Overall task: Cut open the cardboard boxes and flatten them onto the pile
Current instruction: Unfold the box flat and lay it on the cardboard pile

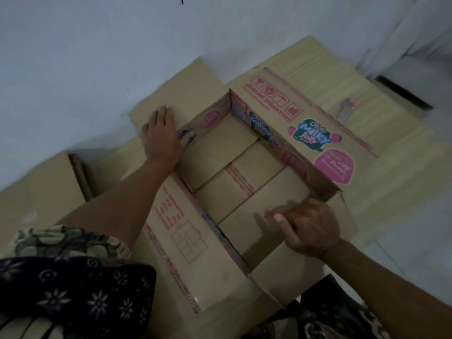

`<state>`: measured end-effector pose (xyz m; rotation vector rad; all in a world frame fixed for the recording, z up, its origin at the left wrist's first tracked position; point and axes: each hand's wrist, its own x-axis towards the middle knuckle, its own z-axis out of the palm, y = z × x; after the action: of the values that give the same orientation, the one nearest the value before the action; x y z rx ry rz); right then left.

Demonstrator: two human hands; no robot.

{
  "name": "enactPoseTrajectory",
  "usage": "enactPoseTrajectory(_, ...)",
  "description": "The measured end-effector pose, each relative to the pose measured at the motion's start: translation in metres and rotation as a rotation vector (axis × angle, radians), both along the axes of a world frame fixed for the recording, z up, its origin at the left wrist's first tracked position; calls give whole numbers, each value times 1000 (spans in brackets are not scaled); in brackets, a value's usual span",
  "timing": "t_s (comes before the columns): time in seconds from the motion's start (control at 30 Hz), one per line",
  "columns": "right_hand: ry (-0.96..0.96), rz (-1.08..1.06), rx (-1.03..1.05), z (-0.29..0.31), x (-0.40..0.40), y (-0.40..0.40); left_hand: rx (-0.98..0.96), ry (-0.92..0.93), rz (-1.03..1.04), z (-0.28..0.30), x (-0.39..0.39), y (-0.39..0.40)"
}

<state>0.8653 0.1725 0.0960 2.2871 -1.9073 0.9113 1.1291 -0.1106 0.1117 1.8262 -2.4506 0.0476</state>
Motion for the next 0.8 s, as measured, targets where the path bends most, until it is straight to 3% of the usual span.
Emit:
enactPoseTrajectory(0.33,70,2,105,-3,-10,11,115,-23,28,10,-10,10)
enactPoseTrajectory(0.43,-67,-12,76,7,-16,12,216,2,89,20,-21,14)
enactPoseTrajectory(0.5,-157,-171,15,18,-25,10,260,3,130,21,-30,28)
enactPoseTrajectory(0.57,-202,-479,42,28,-38,4,186,30,146,21,-45,53)
enactPoseTrajectory(0.67,-376,-820,320,36,-55,-8,222,183,154,30,-86,96)
enactPoseTrajectory(0.8,-810,-840,521,38,-71,-19,580,623,298,55,-164,151)
